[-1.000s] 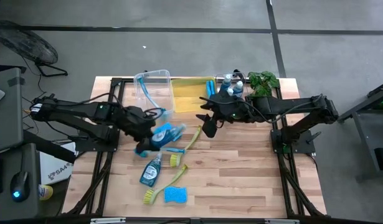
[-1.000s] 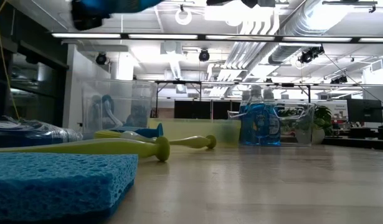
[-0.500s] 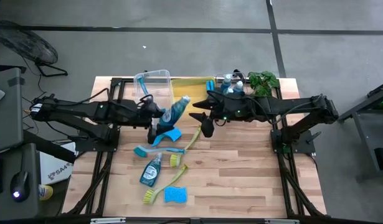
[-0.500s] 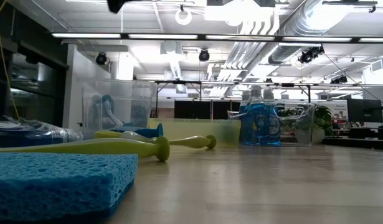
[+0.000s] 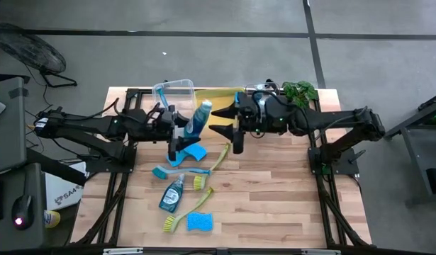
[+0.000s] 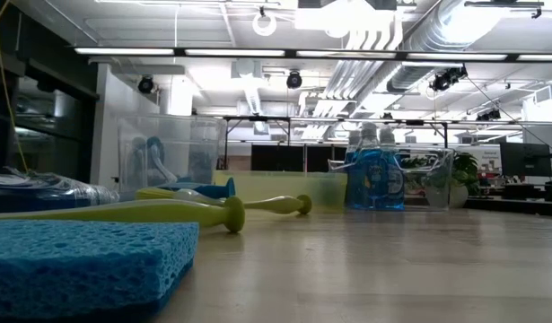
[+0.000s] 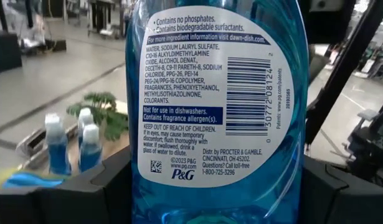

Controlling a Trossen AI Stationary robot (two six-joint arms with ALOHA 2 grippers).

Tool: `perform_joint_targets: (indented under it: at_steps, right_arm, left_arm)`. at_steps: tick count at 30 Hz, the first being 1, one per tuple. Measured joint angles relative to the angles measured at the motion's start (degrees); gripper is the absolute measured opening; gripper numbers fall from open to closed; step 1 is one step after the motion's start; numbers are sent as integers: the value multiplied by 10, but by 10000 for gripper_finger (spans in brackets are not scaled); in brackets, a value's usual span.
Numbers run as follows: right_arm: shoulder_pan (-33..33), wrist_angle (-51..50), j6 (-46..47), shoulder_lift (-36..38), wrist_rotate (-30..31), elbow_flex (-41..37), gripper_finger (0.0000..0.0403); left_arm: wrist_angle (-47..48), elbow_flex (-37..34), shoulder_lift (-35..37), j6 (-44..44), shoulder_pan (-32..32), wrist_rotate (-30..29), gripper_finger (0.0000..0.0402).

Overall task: Pick & Place Kitchen Sink Supplies
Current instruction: Put the blue dishwasher liquid into the transparent bin

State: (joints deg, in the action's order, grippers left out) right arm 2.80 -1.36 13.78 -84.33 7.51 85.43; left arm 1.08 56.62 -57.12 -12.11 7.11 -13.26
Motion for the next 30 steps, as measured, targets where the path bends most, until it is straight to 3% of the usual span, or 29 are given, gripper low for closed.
perform_joint_targets:
  at_steps: [9,13,30]
  right_arm:
    - [-11,64,-19,0,-11,0,272]
    - [-21,115,-14,-1,-53,0,273]
    - [-45,164,-7,-10,-94,0,274]
  left_arm:
    - [-37,0,-2,14,0,-10,283]
    - [-53,0,-5,18,0,-10,283]
    - [-127,0,-35,46,0,-14,283]
